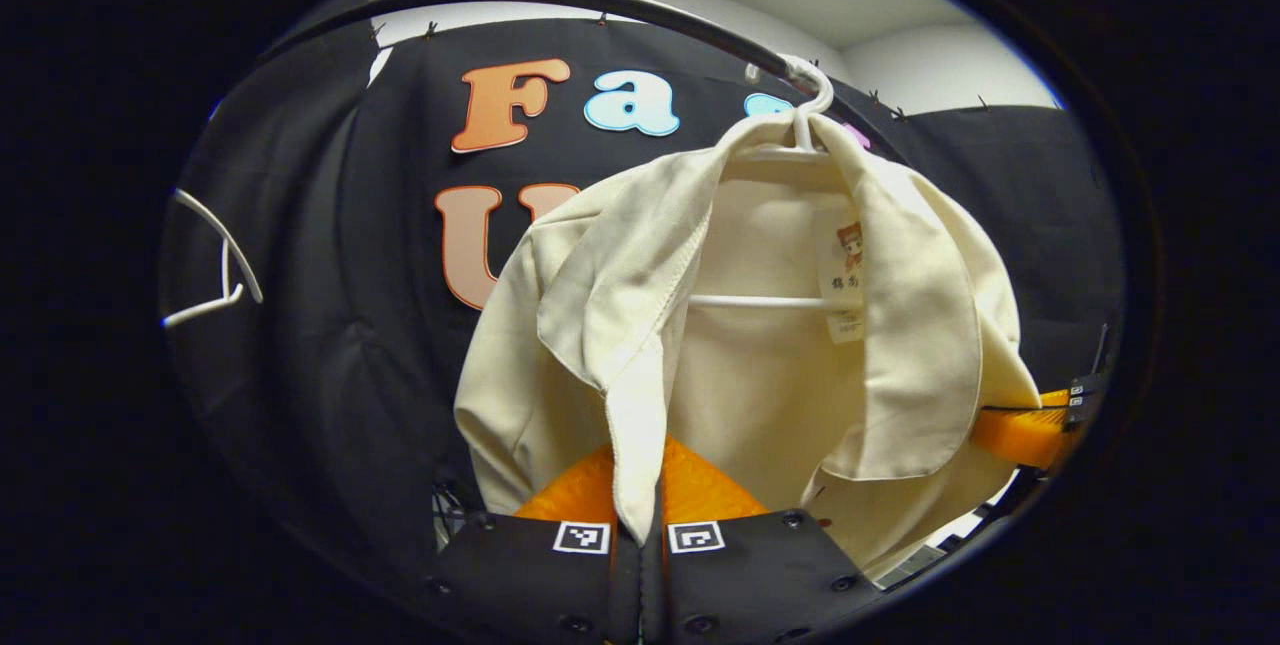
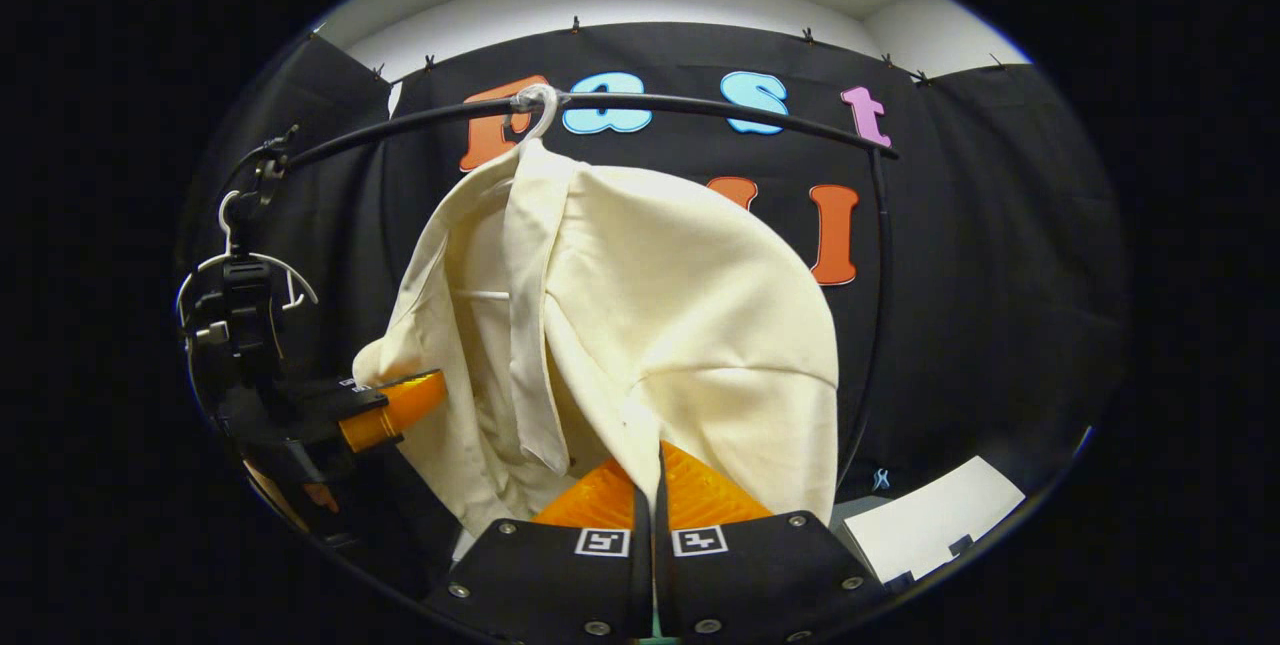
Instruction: Grasp the clothes on the hanger with both hands and then place them into the laundry hamper below.
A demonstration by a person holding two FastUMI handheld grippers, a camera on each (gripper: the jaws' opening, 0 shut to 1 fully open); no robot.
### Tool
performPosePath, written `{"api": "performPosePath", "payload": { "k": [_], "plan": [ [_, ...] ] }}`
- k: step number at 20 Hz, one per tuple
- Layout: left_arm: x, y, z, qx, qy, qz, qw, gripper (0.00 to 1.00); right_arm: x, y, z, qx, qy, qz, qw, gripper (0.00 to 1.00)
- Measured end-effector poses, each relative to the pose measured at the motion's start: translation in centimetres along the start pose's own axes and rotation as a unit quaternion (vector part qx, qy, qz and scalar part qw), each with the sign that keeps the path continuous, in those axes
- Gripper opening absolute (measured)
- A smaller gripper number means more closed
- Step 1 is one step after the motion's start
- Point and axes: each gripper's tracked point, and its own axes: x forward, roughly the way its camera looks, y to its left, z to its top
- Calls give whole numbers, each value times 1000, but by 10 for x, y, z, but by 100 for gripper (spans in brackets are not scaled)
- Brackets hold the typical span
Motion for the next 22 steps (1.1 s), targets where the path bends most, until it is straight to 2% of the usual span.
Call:
{"api": "performPosePath", "payload": {
  "k": [4,6,14,15,16,17,22],
  "plan": [
    [-15,20,19,6,-17,16,1000,7,-16,-19,23,4,-18,-8,1000,0],
    [-16,19,26,0,-19,9,1000,7,-25,-30,32,2,-24,-13,1000,0],
    [-32,69,70,1,-50,46,998,7,-43,-62,76,-22,-55,-35,998,0],
    [-33,76,78,5,-58,54,997,10,-44,-66,80,-25,-58,-39,997,0],
    [-33,81,85,9,-64,59,996,7,-45,-70,87,-25,-63,-42,997,7],
    [-34,87,92,11,-71,64,995,7,-46,-75,94,-24,-69,-46,996,0],
    [-37,106,122,22,-103,83,991,7,-48,-106,128,-24,-99,-64,993,0]
  ]
}}
